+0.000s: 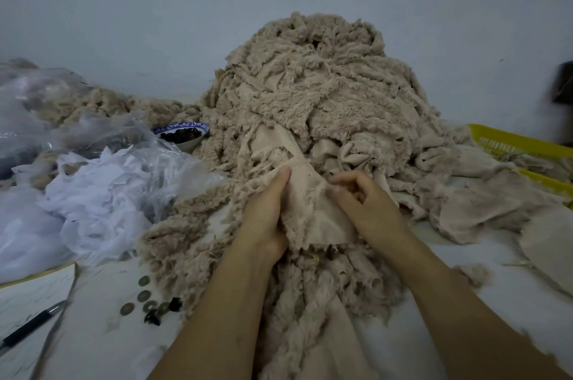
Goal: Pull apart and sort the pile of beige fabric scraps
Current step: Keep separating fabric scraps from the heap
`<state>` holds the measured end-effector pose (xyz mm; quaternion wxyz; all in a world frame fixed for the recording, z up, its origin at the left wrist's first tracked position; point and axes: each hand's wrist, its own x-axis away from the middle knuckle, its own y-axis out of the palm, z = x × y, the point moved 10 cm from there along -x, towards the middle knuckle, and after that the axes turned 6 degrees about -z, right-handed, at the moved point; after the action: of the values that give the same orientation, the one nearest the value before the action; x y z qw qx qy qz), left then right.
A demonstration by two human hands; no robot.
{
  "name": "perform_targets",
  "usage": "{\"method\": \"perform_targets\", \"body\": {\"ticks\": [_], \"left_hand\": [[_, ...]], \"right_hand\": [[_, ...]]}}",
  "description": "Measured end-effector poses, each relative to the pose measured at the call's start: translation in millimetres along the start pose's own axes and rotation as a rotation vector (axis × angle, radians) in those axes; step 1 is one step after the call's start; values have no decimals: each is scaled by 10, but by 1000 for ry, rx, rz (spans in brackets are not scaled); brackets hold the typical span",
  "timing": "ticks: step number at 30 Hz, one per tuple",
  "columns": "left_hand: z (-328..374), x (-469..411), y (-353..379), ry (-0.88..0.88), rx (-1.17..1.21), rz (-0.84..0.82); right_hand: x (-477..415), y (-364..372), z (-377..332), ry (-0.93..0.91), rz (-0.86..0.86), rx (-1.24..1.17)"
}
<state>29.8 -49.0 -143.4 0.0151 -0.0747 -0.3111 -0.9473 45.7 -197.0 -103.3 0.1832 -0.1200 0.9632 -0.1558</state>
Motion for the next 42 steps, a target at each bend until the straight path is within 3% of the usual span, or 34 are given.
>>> {"method": "perform_targets", "body": {"ticks": [4, 6, 10, 13, 19, 21, 23, 25, 27, 30, 35, 38, 42], "left_hand": [[20, 19, 1, 22, -80, 10], [32, 19, 0, 44, -97, 24], [96, 15, -32, 84, -52, 58], [127, 14, -17, 106, -53, 28], [157, 42, 70, 177, -144, -54], [148, 39, 118, 227, -327, -64], [105, 50, 235, 279, -595, -118], [-32, 57, 398, 274, -835, -223], [-79, 37, 454, 279, -900, -259], [33, -16, 321, 250, -619, -183], [4, -49, 80, 80, -150, -92], [-10, -67, 27, 19, -19, -67], [102, -54, 10, 94, 189, -50]], "right_hand": [[46, 229, -258, -198, -93, 178], [16, 188, -268, -217, -8, 245], [-10, -393, 160, 66, 364, 0], [64, -647, 406, 184, 492, -27], [-14, -321, 312, 198, 263, 131], [22, -333, 181, 112, 312, -37], [26, -230, 85, 45, 243, -211], [5, -41, 54, 71, 113, -190], [-24, 8, 98, 113, 99, -100], [-20, -42, 1, 24, 134, -1], [49, 294, -205, -141, -87, 114], [46, 399, -158, -123, -164, 181], [69, 451, 77, 10, -311, 178]]}}
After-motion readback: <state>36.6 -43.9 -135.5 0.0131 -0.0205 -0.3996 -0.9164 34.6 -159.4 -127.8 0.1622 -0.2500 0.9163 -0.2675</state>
